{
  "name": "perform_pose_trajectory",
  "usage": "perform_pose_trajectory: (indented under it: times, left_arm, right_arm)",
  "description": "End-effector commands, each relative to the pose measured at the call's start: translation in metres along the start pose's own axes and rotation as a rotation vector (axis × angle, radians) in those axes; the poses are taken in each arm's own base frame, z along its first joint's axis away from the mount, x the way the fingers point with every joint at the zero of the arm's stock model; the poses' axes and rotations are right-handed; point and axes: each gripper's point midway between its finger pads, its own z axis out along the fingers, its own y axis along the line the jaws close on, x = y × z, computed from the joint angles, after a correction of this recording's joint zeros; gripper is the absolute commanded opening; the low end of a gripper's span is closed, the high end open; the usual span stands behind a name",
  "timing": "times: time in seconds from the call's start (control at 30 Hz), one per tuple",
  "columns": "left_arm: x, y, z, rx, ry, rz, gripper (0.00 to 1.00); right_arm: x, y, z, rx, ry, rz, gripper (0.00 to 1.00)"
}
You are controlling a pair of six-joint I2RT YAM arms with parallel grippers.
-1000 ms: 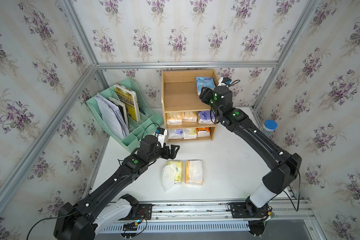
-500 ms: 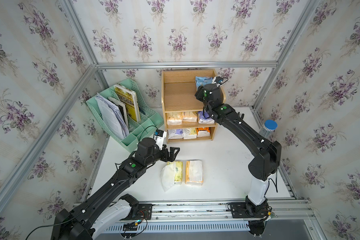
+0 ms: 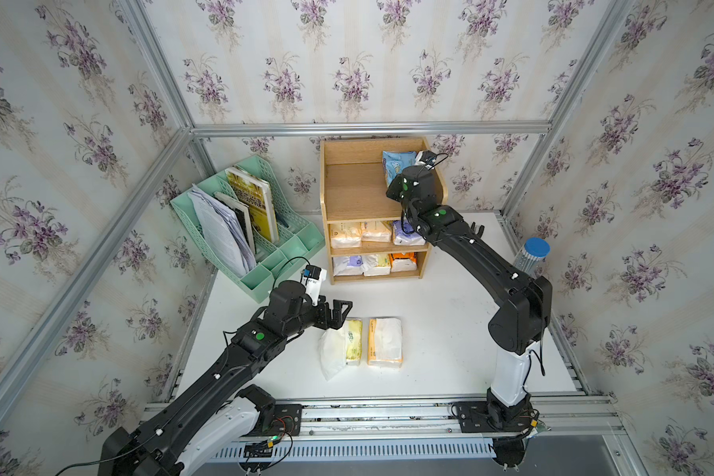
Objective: Remove the tissue boxes from the shelf
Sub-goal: Pick up a box of tissues from the shelf.
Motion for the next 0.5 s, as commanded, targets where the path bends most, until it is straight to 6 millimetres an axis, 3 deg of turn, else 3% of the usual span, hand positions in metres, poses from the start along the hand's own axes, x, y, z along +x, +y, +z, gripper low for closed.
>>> perform_pose_trajectory:
  times: [0.0, 0.2, 0.47]
  left_arm:
    - [-0.005, -0.003, -0.003, 0.002, -0.007, -0.011, 0.99]
    - [-0.011, -0.007, -0.008, 0.009, -0.023, -0.042, 0.99]
    - [-0.028, -0.025, -0.013, 0.052, -0.055, -0.05, 0.99]
  right_arm:
    - [0.001, 0.015, -0.01, -0.083, 0.045, -0.045, 0.16]
    - [0.003, 0.02, -0.03, -0.141, 0.092, -0.081, 0.02]
    - [0.002, 0.02, -0.068, -0.231, 0.12, -0.084, 0.0]
